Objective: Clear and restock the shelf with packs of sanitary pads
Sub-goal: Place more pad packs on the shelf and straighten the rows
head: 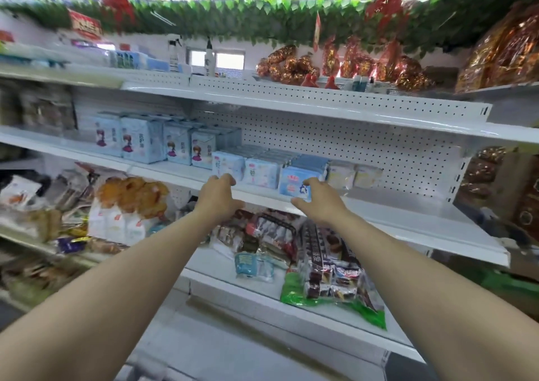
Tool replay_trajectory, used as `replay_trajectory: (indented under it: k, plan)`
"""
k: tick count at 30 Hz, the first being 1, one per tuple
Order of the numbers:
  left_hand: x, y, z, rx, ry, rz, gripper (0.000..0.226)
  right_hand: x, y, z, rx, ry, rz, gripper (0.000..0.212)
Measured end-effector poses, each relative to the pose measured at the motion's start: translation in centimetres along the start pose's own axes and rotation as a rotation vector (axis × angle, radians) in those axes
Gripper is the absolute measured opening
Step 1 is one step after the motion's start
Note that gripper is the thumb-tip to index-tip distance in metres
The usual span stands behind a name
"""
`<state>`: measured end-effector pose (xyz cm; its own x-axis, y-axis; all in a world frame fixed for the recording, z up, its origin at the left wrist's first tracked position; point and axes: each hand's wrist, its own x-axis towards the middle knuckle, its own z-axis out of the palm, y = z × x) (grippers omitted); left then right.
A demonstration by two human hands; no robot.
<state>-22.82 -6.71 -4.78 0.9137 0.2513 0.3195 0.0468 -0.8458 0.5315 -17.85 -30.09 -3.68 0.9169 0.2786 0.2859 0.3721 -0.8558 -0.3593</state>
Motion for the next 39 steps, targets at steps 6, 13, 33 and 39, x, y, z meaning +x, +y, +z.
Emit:
replay_trajectory:
  k: [6,13,33,39]
  plan:
    - [-0.8,-5.4,-3.7,-0.041,0.046,-0.037,0.054,0.1,-5.5,3.8,0.036,-0.044,-0.021,0.067]
    - [1.3,-16.2,-6.9,-0.052,0.043,-0.055,0.050,3.0,-14.3,10.8,0.124,-0.066,0.024,0.057]
    - [7.2,-43.2,-6.9,-0.014,-0.184,-0.183,0.051,8.9,-30.0,33.5,0.121,-0.248,0.129,0.060]
    - [9.2,-51.5,-1.6,-0.044,-0.262,-0.301,0.050,12.4,-29.6,44.0,0.150,-0.424,0.155,0.055]
